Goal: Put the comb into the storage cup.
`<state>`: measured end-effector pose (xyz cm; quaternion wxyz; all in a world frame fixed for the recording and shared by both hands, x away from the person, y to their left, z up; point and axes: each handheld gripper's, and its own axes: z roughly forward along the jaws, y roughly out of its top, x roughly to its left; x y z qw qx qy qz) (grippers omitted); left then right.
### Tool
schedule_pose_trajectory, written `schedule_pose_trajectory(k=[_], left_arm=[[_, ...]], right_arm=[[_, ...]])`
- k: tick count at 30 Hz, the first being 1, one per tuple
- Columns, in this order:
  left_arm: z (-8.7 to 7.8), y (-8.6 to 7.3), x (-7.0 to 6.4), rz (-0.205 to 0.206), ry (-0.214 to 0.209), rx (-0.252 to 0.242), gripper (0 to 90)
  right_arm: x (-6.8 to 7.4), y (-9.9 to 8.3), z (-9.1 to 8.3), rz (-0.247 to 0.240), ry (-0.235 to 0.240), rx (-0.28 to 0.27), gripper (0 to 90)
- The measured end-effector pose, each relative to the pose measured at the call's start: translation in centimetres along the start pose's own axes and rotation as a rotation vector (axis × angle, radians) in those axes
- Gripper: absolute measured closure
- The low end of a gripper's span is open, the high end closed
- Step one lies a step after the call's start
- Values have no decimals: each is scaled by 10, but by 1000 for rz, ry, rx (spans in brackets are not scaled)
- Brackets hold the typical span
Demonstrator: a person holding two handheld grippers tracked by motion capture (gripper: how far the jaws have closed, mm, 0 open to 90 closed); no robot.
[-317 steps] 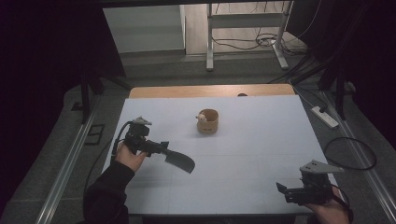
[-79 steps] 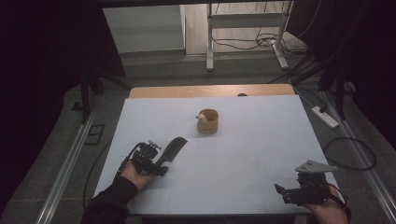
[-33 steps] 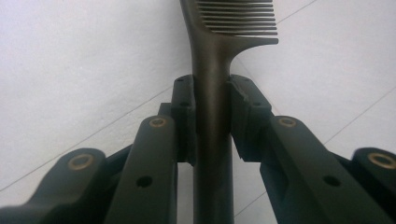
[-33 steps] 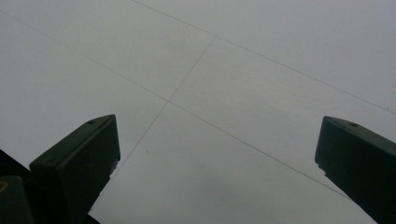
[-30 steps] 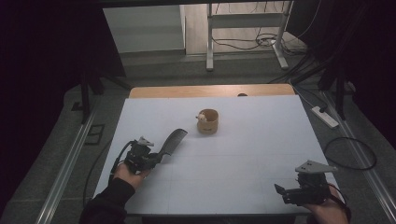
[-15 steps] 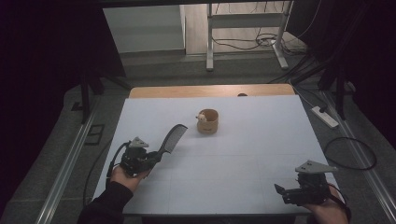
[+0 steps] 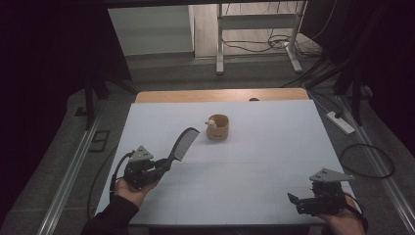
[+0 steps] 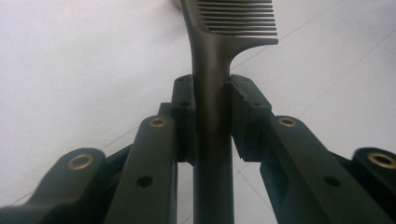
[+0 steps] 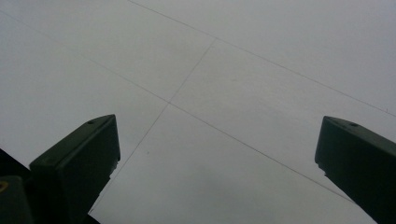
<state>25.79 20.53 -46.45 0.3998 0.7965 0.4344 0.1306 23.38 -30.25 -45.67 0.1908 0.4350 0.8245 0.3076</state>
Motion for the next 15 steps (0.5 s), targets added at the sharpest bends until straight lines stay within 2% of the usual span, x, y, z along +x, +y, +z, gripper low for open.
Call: schedule_pose_trajectory(k=[6,15], left_arm=[[-7,-1,-10,13,-12,-39,722],[-13,-3,-27,53,2,-76,722]], right_arm=[[0,0,0,1,11,-4,0],[-1,0,-1,-1,29,-12,0]])
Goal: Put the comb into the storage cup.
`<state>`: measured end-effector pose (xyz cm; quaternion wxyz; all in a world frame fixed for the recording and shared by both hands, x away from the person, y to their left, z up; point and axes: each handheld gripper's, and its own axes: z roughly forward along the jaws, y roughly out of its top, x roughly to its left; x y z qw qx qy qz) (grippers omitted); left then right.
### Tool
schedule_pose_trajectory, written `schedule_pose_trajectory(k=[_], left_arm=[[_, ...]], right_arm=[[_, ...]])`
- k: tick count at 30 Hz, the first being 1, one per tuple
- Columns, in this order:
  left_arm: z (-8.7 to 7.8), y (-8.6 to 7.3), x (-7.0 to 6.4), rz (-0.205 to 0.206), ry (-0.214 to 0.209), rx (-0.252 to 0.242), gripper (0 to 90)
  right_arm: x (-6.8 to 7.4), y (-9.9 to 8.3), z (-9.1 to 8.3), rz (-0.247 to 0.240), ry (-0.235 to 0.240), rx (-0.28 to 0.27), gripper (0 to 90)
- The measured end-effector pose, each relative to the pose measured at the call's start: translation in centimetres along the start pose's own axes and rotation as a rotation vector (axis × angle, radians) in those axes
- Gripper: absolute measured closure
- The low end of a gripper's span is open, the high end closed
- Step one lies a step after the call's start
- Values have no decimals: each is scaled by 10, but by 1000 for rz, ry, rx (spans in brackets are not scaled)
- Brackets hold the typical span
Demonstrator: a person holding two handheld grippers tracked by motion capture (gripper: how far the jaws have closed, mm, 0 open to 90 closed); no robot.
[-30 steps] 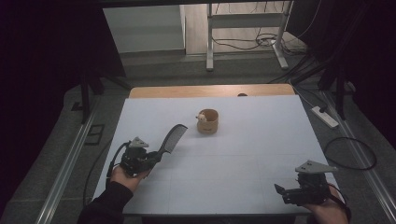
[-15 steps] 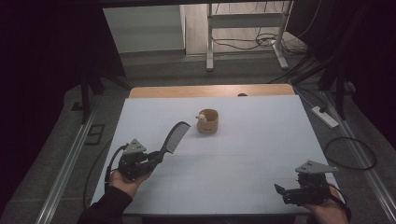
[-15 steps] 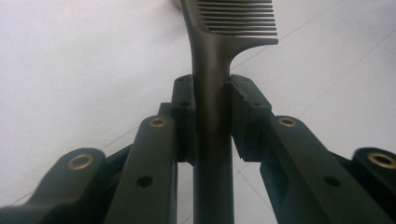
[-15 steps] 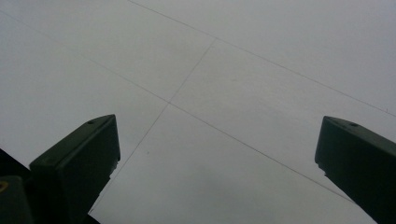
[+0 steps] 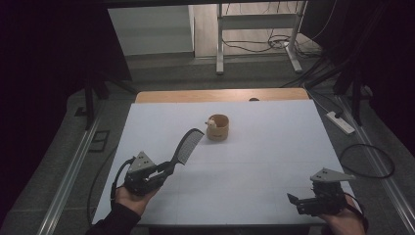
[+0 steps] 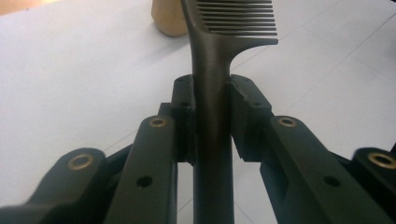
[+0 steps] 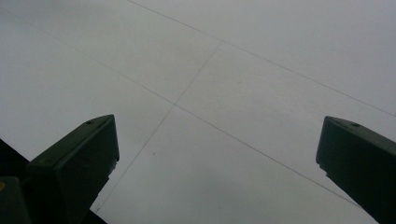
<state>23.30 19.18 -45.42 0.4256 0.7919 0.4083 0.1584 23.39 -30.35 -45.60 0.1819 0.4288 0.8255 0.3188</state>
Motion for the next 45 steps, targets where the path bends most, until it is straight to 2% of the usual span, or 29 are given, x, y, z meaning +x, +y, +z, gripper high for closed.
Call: schedule_pose_trajectory(k=[6,12,18,23,28,37,41,45], left_arm=[[-5,-1,-9,-2,-16,-28,722],[-6,-1,-18,4,-31,-40,722],[-3,1,-19,7,-39,-45,722],[2,3,-20,14,-46,-38,722],[6,6,-22,29,-49,-31,722],[14,11,-21,17,-72,-33,722],[18,12,-22,20,-84,-27,722],[21,14,-23,19,-95,-29,722]], right_arm=[[0,0,-1,-8,17,-15,0],[0,1,-4,-6,45,-74,0],[0,5,-6,-3,76,-115,0],[1,11,-5,-19,96,-128,0],[3,16,0,-22,139,-130,0],[6,29,3,-8,248,-171,0],[8,38,4,27,299,-194,0],[12,47,5,46,315,-212,0]])
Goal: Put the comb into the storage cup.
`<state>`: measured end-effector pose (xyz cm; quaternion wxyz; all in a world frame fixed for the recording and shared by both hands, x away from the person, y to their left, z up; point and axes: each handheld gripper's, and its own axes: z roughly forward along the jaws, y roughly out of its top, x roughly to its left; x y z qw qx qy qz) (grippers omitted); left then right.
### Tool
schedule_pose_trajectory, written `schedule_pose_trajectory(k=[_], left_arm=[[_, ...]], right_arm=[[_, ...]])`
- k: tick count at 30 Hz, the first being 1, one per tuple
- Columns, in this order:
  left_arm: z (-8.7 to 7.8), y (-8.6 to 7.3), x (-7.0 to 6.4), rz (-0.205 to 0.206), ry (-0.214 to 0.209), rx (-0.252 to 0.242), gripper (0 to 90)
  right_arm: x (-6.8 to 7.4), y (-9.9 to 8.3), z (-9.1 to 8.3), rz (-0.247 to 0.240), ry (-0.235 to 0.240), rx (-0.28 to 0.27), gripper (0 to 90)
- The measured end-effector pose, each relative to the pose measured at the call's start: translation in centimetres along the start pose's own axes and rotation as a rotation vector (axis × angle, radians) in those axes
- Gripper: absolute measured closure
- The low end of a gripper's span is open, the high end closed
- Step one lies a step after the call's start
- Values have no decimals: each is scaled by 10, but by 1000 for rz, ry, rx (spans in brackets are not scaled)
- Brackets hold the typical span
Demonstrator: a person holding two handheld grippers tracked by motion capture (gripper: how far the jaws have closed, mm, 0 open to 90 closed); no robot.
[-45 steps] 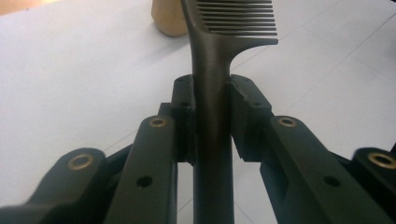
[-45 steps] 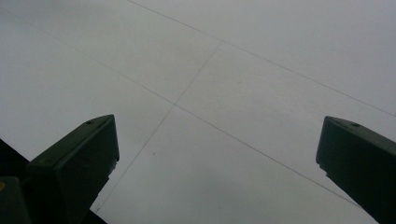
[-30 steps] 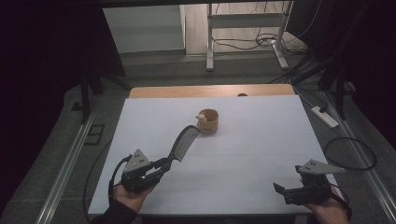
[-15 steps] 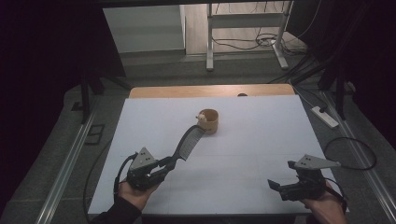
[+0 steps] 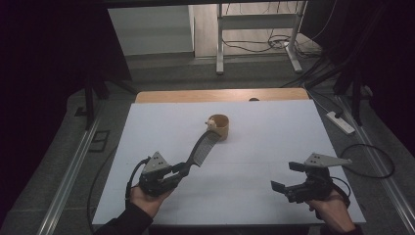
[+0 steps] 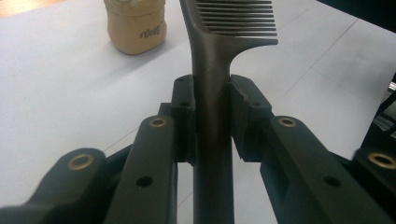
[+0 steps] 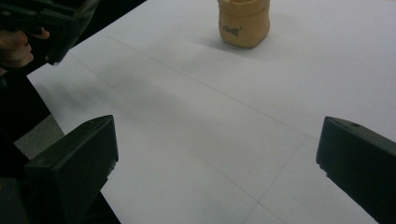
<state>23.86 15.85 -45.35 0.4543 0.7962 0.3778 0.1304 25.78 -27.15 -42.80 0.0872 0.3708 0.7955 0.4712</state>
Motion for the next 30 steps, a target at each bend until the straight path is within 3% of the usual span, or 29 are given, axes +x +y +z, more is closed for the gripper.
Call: schedule_pose_trajectory(k=[3,17,30], left_arm=[[2,1,0,2,-5,-1,722],[11,3,-5,34,-19,13,722],[17,4,-8,40,-38,14,722]], right_arm=[[0,5,3,4,-1,-4,0],[1,20,21,39,75,8,0],[2,38,36,86,108,17,0]])
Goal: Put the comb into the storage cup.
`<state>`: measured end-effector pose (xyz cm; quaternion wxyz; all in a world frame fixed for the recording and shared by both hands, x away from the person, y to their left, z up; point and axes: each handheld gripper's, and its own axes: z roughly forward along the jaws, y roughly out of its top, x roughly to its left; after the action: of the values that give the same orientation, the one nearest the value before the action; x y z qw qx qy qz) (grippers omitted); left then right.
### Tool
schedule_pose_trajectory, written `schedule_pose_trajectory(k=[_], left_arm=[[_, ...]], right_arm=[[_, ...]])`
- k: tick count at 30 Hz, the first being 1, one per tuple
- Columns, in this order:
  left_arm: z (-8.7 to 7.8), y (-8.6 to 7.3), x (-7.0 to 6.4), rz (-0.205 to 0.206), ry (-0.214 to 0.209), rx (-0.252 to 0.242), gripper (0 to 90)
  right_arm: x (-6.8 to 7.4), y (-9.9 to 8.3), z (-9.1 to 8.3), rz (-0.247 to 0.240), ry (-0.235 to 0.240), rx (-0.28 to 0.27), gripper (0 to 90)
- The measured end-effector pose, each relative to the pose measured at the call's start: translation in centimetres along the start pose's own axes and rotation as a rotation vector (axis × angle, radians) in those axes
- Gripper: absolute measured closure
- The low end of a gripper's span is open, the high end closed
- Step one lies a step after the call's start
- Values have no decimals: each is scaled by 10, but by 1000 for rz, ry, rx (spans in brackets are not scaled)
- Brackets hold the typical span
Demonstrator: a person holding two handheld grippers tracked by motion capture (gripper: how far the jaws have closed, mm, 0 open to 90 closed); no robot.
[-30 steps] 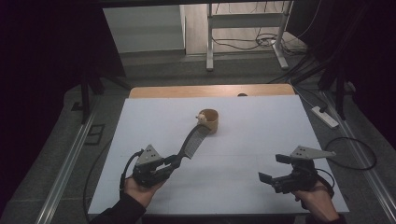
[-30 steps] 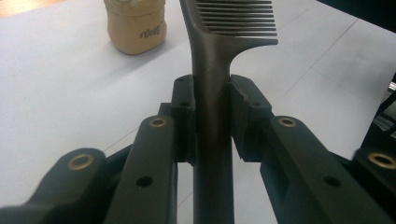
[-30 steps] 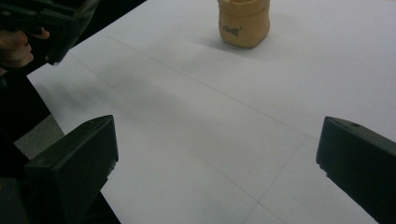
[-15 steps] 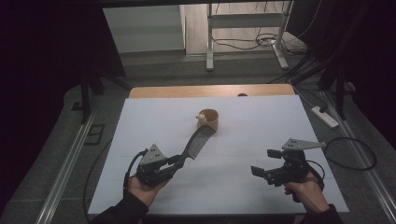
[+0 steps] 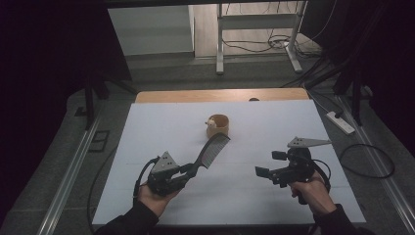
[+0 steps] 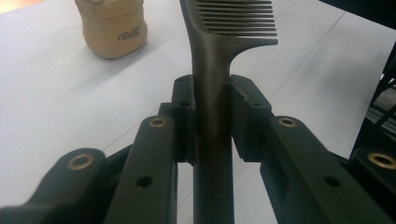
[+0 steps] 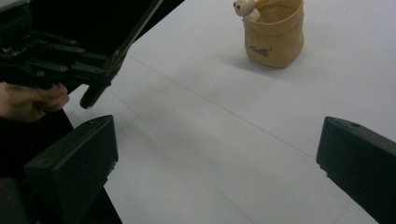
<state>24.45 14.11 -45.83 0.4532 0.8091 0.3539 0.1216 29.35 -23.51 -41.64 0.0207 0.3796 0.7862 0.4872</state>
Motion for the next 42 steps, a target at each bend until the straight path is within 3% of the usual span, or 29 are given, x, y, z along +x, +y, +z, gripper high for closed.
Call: schedule_pose_trajectory(k=[10,18,23,37,42], left_arm=[[6,3,-4,13,-13,2,722],[11,5,-6,18,-42,9,723],[15,7,-9,24,-53,9,722],[24,12,-15,48,-82,3,722],[26,13,-17,57,-89,2,722]], right_arm=[[-1,12,12,42,52,-2,0],[2,22,19,27,61,2,0],[4,29,25,16,64,23,0],[8,51,43,64,99,91,0],[8,58,50,74,88,100,0]])
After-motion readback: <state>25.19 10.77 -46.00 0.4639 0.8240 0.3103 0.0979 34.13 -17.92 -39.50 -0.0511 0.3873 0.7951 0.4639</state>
